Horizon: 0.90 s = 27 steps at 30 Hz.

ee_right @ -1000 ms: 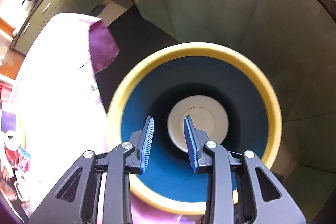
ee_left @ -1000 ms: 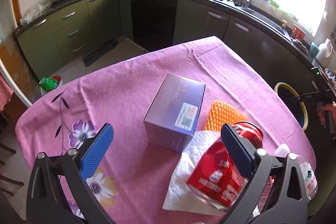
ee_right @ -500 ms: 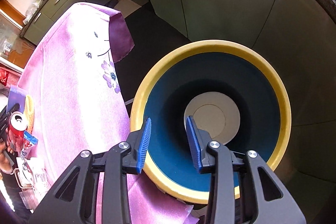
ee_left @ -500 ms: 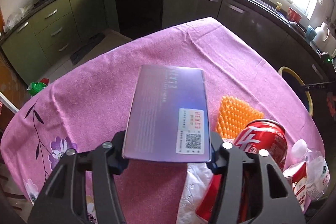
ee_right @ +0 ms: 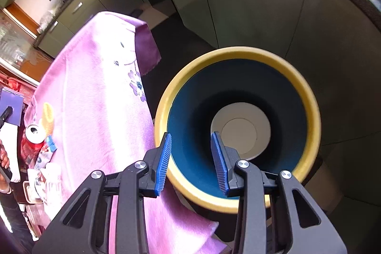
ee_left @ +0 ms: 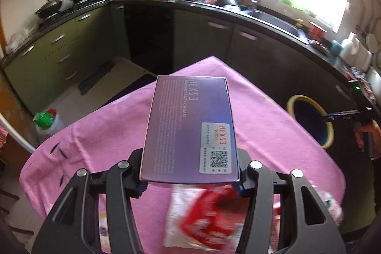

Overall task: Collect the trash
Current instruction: 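Carry the lilac box over the bin and open the left gripper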

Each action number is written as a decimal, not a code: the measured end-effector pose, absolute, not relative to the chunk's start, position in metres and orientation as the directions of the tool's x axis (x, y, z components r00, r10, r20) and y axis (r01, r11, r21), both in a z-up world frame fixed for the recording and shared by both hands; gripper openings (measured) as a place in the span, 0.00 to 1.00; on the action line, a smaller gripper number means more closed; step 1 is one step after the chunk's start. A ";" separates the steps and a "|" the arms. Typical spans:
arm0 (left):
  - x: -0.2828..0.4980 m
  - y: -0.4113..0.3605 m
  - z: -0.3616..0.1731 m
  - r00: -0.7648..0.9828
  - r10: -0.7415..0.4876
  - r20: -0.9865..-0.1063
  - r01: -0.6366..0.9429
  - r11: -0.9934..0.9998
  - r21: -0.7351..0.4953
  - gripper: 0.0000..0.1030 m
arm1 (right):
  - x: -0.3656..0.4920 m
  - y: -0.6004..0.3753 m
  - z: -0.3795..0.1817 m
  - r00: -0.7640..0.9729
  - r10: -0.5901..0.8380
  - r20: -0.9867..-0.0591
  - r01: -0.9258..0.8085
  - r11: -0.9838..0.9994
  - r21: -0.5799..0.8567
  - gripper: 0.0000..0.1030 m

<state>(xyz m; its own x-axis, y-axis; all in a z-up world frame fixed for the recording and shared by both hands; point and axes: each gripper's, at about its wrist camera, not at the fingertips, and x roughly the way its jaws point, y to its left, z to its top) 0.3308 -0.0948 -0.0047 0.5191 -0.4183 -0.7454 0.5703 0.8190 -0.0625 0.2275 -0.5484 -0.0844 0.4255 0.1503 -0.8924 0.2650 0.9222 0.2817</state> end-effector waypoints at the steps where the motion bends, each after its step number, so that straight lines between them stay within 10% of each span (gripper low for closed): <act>1: 0.324 -0.108 0.000 0.509 -0.431 -0.746 0.592 0.804 -0.061 0.50 | 0.220 -0.551 -0.080 0.437 0.146 -0.888 0.264 0.923 0.281 0.34; 11: 0.254 -0.307 0.012 0.252 -0.570 -0.782 0.818 0.557 -0.142 0.50 | 0.118 -0.611 -0.051 0.523 0.064 -0.850 0.332 0.903 0.273 0.35; 27: 0.281 -0.532 -0.112 0.108 -0.435 -0.894 0.789 0.584 -0.189 0.59 | 0.019 -0.678 -0.080 0.523 0.059 -0.850 0.434 0.840 0.325 0.41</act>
